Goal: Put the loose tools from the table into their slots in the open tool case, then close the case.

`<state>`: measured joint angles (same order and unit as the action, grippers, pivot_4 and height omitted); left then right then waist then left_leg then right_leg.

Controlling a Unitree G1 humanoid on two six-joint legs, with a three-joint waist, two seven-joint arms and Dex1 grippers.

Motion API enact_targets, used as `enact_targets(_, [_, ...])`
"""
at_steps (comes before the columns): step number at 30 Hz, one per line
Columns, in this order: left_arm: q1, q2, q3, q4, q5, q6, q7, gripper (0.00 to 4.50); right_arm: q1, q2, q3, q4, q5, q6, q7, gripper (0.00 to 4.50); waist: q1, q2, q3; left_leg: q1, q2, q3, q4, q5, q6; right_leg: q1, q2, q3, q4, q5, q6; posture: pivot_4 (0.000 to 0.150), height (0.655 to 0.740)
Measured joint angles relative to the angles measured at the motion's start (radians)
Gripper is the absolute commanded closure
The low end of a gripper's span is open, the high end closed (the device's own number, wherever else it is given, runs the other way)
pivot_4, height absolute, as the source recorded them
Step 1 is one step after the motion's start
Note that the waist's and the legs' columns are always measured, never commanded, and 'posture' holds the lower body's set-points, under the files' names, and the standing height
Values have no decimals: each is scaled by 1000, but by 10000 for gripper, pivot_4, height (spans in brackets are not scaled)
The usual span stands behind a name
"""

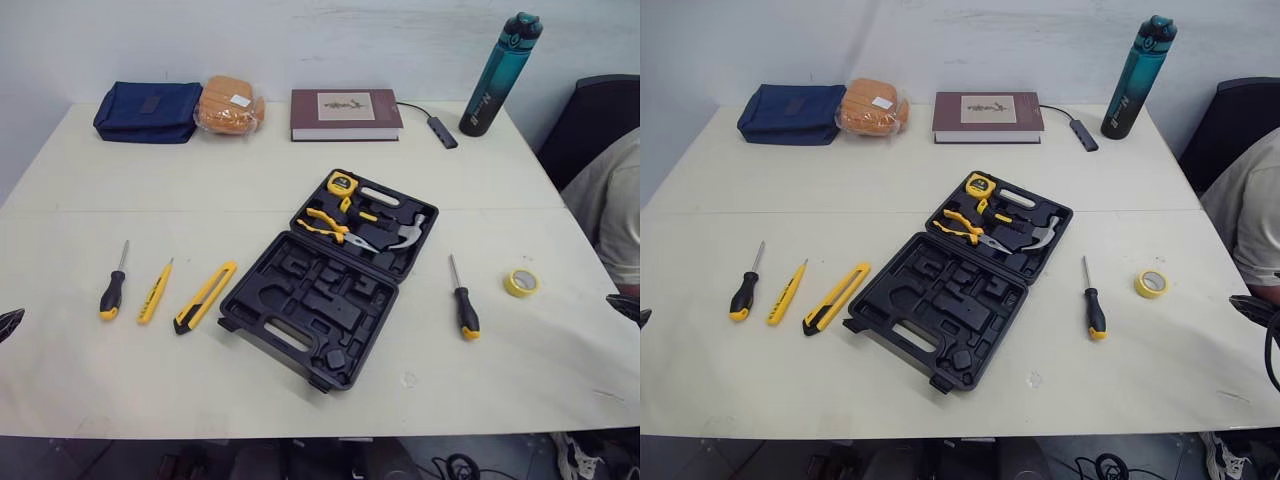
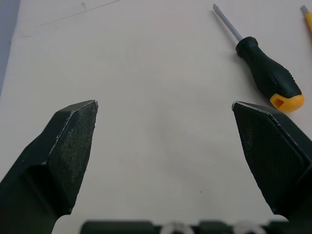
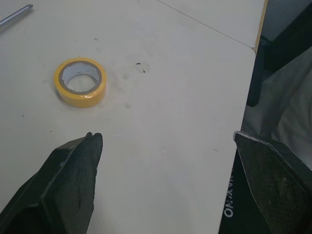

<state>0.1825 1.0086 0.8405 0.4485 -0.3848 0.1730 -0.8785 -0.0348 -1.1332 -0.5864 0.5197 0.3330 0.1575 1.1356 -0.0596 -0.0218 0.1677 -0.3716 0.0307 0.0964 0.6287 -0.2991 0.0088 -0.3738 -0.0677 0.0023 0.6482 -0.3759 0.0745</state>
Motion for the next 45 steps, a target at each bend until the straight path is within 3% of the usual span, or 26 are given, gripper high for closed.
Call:
enact_targets(35, [-128, 0, -117, 101, 17, -45, 2, 396, 27, 7, 30, 49, 1, -92, -27, 0, 0, 0, 0, 2, 0, 3, 1, 0, 0, 0, 0, 0, 4, 0, 0, 1500, 7400])
enact_targets(41, [-163, 0, -151, 110, 17, -42, -3, 396, 69, 27, 7, -13, 9, -83, -50, 0, 3, -1, 0, 2, 0, 2, 1, 0, 0, 0, 0, 0, 5, 0, 0, 1500, 7400])
enact_targets(45, [-232, 0, -227, 56, 18, -33, -18, 396, 140, 99, -39, -227, 61, 11, -87, 0, 6, -1, 0, 1, 0, 2, 2, 0, 0, 0, 0, 0, 5, 0, 0, 1500, 7400])
